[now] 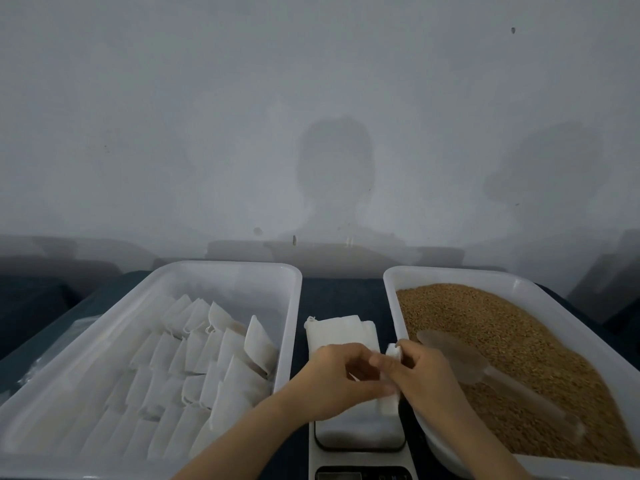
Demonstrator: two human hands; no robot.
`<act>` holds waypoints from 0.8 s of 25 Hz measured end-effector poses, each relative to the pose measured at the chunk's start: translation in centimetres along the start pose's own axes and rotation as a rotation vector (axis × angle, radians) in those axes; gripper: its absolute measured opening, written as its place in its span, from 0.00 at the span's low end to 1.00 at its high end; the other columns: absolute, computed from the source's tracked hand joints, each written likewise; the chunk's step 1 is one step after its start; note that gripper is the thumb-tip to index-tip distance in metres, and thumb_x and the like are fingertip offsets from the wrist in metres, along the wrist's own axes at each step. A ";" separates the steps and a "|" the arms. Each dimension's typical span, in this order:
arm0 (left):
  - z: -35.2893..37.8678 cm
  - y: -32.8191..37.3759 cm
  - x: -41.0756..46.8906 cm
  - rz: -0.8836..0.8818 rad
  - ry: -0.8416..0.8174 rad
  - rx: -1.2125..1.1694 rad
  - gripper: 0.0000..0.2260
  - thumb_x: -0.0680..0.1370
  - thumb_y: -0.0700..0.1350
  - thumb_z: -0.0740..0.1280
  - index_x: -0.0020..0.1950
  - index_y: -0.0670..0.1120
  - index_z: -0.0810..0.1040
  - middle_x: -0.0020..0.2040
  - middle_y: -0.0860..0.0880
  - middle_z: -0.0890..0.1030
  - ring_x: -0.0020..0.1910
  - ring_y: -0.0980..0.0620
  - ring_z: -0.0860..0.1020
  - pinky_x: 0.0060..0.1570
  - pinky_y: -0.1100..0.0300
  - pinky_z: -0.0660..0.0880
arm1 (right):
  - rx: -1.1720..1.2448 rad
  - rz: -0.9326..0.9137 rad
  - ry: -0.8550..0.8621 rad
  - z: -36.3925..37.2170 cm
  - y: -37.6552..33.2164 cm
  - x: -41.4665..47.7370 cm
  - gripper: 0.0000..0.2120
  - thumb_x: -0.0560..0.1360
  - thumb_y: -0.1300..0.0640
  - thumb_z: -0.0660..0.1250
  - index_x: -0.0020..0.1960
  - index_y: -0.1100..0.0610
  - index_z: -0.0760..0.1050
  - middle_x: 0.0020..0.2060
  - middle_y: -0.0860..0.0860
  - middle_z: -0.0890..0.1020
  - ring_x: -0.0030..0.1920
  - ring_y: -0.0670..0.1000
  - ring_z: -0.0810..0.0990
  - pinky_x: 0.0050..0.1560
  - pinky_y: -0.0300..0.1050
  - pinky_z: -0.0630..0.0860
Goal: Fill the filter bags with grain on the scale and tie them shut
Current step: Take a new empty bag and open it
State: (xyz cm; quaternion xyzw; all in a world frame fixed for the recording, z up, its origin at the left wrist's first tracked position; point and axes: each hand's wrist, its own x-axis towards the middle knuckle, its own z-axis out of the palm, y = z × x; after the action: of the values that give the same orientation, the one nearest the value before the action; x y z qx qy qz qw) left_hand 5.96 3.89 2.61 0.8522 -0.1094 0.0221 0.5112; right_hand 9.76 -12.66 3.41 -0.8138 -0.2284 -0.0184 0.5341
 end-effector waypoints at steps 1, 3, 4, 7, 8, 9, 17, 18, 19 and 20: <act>0.0 0.0 0.1 -0.014 0.017 0.006 0.04 0.73 0.52 0.73 0.46 0.55 0.80 0.41 0.59 0.82 0.42 0.62 0.80 0.45 0.68 0.76 | 0.004 -0.009 -0.027 0.0 -0.1 -0.1 0.26 0.63 0.37 0.66 0.33 0.63 0.72 0.22 0.47 0.75 0.23 0.43 0.74 0.27 0.32 0.69; -0.2 0.0 0.4 -0.033 0.057 -0.021 0.01 0.76 0.48 0.71 0.45 0.52 0.81 0.41 0.56 0.83 0.43 0.59 0.81 0.47 0.64 0.79 | 0.049 -0.030 -0.067 -0.2 -0.1 -0.1 0.20 0.68 0.41 0.66 0.38 0.59 0.77 0.25 0.48 0.78 0.26 0.43 0.76 0.30 0.32 0.71; -0.3 -0.1 0.5 -0.037 0.079 -0.042 0.02 0.77 0.46 0.70 0.46 0.50 0.82 0.42 0.54 0.83 0.43 0.58 0.82 0.47 0.63 0.79 | 0.062 -0.043 -0.072 -0.3 -0.1 -0.2 0.12 0.71 0.46 0.67 0.41 0.55 0.78 0.28 0.47 0.80 0.28 0.43 0.77 0.32 0.32 0.71; -0.6 -0.1 0.7 -0.052 0.115 -0.035 0.04 0.78 0.44 0.67 0.47 0.49 0.81 0.43 0.55 0.82 0.43 0.58 0.82 0.45 0.65 0.78 | 0.047 -0.043 -0.071 -0.5 0.4 -0.1 0.07 0.75 0.59 0.68 0.50 0.50 0.77 0.34 0.42 0.81 0.32 0.43 0.79 0.36 0.31 0.72; -0.6 -0.2 0.7 -0.055 0.113 -0.016 0.04 0.79 0.44 0.66 0.48 0.49 0.81 0.43 0.55 0.82 0.43 0.58 0.81 0.44 0.66 0.78 | 0.052 -0.026 -0.071 -0.4 0.5 -0.1 0.09 0.75 0.60 0.68 0.52 0.50 0.77 0.35 0.42 0.81 0.32 0.43 0.79 0.37 0.31 0.73; -0.6 -0.3 0.6 -0.056 0.111 0.001 0.05 0.80 0.44 0.65 0.48 0.49 0.81 0.43 0.55 0.82 0.43 0.58 0.81 0.45 0.67 0.78 | 0.069 -0.005 -0.068 -0.4 0.5 -0.1 0.11 0.74 0.61 0.68 0.54 0.49 0.76 0.36 0.43 0.82 0.33 0.44 0.79 0.38 0.32 0.73; -0.5 0.0 0.5 -0.017 0.156 -0.027 0.04 0.76 0.43 0.70 0.43 0.52 0.81 0.37 0.57 0.83 0.40 0.59 0.83 0.44 0.67 0.77 | 0.129 0.044 -0.045 -0.2 0.4 -0.1 0.14 0.69 0.60 0.73 0.51 0.49 0.74 0.36 0.48 0.84 0.37 0.44 0.82 0.38 0.30 0.74; -0.5 0.1 0.4 -0.012 0.115 -0.053 0.05 0.78 0.43 0.68 0.45 0.51 0.82 0.39 0.56 0.84 0.40 0.57 0.83 0.44 0.67 0.77 | 0.140 0.045 -0.041 -0.1 0.3 -0.1 0.13 0.69 0.60 0.74 0.49 0.51 0.74 0.35 0.49 0.84 0.37 0.45 0.82 0.38 0.30 0.75; -0.5 0.2 0.3 -0.014 0.082 -0.088 0.06 0.79 0.44 0.67 0.46 0.50 0.83 0.40 0.54 0.84 0.41 0.56 0.83 0.43 0.67 0.78 | 0.150 0.043 -0.041 -0.1 0.3 -0.1 0.12 0.68 0.59 0.74 0.48 0.53 0.73 0.35 0.50 0.84 0.36 0.45 0.82 0.38 0.31 0.75; -0.5 0.3 0.3 -0.023 0.064 -0.120 0.06 0.79 0.45 0.66 0.46 0.51 0.83 0.40 0.53 0.85 0.40 0.56 0.83 0.42 0.66 0.78 | 0.160 0.032 -0.046 -0.1 0.2 -0.1 0.12 0.68 0.57 0.74 0.47 0.54 0.73 0.35 0.50 0.84 0.36 0.46 0.83 0.37 0.31 0.75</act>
State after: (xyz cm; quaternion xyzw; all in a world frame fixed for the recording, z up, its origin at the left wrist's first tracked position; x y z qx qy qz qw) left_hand 6.19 4.11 3.17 0.8201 -0.0842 0.0368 0.5648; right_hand 9.74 -12.82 3.24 -0.7723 -0.2282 0.0273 0.5922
